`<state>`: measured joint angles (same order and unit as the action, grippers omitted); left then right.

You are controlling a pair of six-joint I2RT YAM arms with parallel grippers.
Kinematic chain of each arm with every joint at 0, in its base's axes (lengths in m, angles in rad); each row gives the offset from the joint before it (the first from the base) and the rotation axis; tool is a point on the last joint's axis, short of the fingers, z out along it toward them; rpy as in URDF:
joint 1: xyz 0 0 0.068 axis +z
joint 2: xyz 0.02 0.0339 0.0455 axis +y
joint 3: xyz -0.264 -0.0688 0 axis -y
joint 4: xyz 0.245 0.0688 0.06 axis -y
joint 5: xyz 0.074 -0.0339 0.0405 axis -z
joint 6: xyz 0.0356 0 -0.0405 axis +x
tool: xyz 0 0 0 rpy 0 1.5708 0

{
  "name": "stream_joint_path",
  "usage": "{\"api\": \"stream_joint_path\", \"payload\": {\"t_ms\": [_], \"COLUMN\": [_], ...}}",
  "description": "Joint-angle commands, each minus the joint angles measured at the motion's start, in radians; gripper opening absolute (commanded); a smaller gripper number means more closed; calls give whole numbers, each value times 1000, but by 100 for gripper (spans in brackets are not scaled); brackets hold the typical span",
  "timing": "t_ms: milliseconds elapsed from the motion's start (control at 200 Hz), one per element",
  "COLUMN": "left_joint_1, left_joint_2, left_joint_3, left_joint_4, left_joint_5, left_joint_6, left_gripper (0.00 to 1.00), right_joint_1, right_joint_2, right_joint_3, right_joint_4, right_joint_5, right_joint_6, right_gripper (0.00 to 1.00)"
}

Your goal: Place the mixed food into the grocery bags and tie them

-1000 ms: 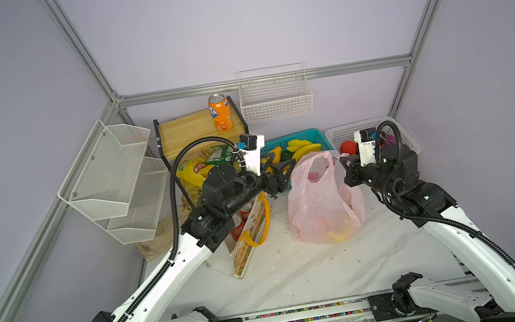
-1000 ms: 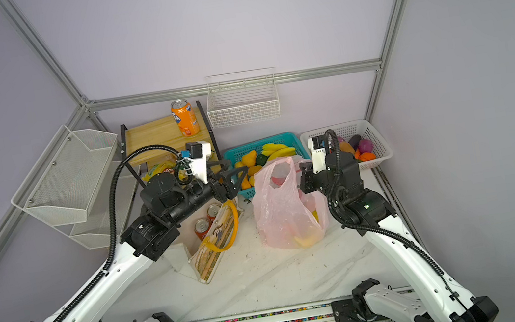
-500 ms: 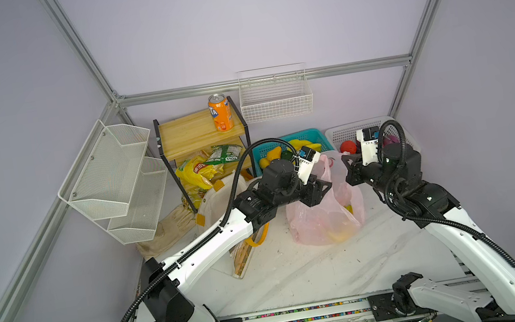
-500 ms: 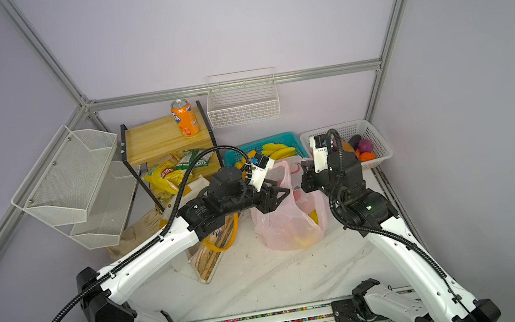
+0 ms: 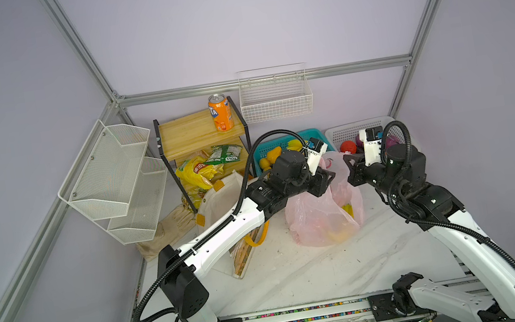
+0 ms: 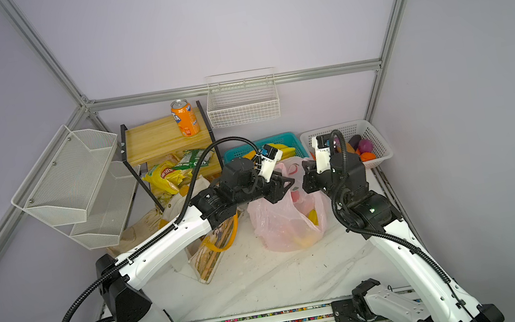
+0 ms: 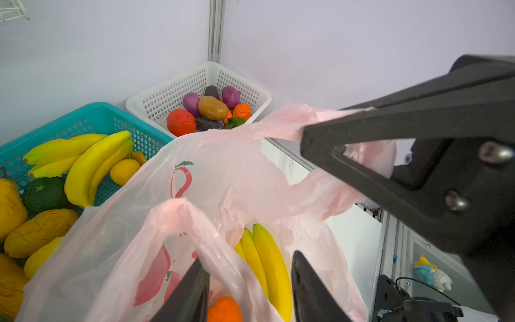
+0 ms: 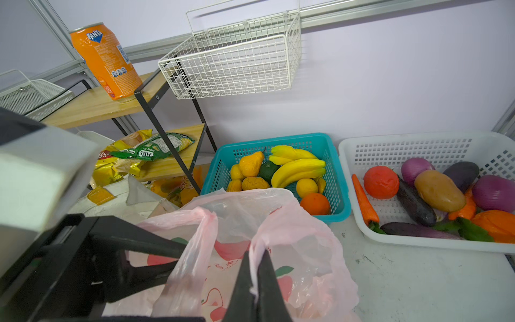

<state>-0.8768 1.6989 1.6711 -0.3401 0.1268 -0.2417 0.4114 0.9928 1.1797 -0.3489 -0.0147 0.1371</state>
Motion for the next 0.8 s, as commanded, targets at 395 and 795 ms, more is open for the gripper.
{"api": "stream_joint_path", "payload": {"t_ms": [395, 795], "left_joint_1": [73, 266], "left_joint_2": [-188, -362], "left_joint_3": [-103, -384], "left_joint_4": [222, 486], "left_joint_5": [243, 396], "left_joint_6": [-37, -163], "left_gripper": [4, 2], "right_joint_1": [4, 3], "right_joint_2": [-8, -2], "right_joint_3": [47, 67], "right_joint_4": [-38, -99], "right_joint_5": [132, 292], "right_joint_6": [-42, -78], "right_gripper": [0, 0]}}
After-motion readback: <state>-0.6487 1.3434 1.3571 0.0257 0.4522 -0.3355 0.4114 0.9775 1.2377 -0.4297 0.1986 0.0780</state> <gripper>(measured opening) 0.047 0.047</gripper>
